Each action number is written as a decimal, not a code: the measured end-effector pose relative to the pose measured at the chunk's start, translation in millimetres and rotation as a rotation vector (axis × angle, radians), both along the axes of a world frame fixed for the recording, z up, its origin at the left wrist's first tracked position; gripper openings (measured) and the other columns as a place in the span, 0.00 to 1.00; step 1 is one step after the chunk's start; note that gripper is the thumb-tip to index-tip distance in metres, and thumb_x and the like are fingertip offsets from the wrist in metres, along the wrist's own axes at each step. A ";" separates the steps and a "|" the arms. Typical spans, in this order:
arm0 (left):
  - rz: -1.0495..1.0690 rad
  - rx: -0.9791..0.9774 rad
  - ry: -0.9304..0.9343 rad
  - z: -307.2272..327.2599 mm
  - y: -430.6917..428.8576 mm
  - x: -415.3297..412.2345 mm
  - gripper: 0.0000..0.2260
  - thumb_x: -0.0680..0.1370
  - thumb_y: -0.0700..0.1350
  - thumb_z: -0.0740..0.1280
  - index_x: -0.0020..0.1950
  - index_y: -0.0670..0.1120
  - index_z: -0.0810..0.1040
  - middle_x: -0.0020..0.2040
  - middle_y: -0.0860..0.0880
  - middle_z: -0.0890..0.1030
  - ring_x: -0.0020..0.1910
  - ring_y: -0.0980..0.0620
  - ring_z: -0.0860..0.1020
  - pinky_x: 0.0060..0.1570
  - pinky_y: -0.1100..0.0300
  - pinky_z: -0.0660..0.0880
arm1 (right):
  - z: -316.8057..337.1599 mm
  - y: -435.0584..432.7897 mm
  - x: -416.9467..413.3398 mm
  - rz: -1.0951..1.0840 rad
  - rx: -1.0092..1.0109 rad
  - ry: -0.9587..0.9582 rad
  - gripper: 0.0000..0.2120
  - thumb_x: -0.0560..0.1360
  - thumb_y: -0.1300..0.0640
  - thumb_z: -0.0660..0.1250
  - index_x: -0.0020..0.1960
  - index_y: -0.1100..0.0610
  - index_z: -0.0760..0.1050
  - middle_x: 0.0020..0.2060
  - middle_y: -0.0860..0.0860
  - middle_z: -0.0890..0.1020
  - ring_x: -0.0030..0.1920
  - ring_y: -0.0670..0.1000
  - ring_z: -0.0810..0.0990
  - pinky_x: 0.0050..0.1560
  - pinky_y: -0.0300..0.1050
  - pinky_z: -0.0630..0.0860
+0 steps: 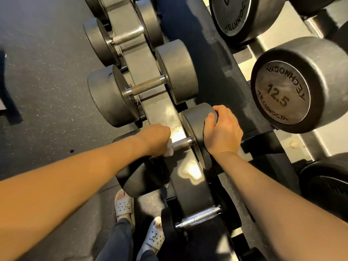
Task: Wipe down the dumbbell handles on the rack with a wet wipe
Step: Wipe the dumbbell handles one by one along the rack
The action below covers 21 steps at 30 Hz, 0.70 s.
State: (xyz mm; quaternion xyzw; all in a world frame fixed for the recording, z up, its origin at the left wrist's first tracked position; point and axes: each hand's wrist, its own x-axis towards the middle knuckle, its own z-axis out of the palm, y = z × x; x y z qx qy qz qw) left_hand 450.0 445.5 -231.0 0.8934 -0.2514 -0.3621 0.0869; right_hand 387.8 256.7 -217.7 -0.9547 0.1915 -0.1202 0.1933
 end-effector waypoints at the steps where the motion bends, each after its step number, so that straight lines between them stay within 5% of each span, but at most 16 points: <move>1: 0.059 -0.021 0.037 -1.9 -3.6 0.5 0.15 0.77 0.47 0.72 0.33 0.46 0.72 0.32 0.50 0.73 0.34 0.50 0.74 0.39 0.55 0.72 | -0.2 0.1 -0.1 0.002 -0.004 0.006 0.14 0.82 0.52 0.60 0.63 0.57 0.76 0.50 0.51 0.81 0.50 0.51 0.79 0.44 0.42 0.70; 7: 0.681 -0.418 0.317 -27.6 -47.9 -7.4 0.15 0.77 0.34 0.64 0.30 0.42 0.75 0.29 0.47 0.73 0.32 0.50 0.73 0.33 0.55 0.71 | 0.1 0.4 -0.9 -0.007 -0.003 0.020 0.14 0.82 0.52 0.61 0.64 0.56 0.76 0.51 0.51 0.81 0.52 0.51 0.79 0.46 0.43 0.69; 11: 0.597 -0.336 0.328 -31.6 -23.5 6.2 0.07 0.75 0.34 0.67 0.42 0.30 0.82 0.37 0.41 0.80 0.38 0.47 0.79 0.43 0.50 0.80 | 1.5 -0.6 -0.8 -0.009 0.039 0.020 0.14 0.82 0.51 0.60 0.63 0.56 0.76 0.51 0.50 0.80 0.51 0.50 0.77 0.46 0.44 0.67; 16: 0.192 -0.029 0.139 -5.5 -8.3 20.6 0.05 0.73 0.39 0.69 0.40 0.40 0.83 0.38 0.43 0.83 0.38 0.46 0.80 0.39 0.52 0.79 | -0.5 -1.7 -1.5 0.010 0.133 -0.029 0.11 0.81 0.51 0.59 0.56 0.56 0.76 0.44 0.48 0.77 0.45 0.49 0.75 0.41 0.45 0.68; 18: 0.336 -0.138 0.194 -3.2 -16.1 32.5 0.07 0.74 0.35 0.66 0.42 0.34 0.82 0.38 0.42 0.83 0.38 0.46 0.80 0.39 0.55 0.78 | -0.6 -1.3 -1.6 0.004 0.143 -0.040 0.11 0.81 0.52 0.60 0.55 0.56 0.76 0.43 0.48 0.77 0.44 0.48 0.75 0.41 0.44 0.68; 21: 0.655 -0.282 0.519 -10.3 -31.2 35.9 0.12 0.73 0.28 0.60 0.51 0.32 0.82 0.43 0.38 0.82 0.40 0.46 0.80 0.39 0.57 0.78 | -0.9 -0.8 -1.5 -0.015 0.139 -0.055 0.11 0.80 0.52 0.60 0.56 0.56 0.77 0.44 0.49 0.78 0.44 0.49 0.75 0.40 0.44 0.67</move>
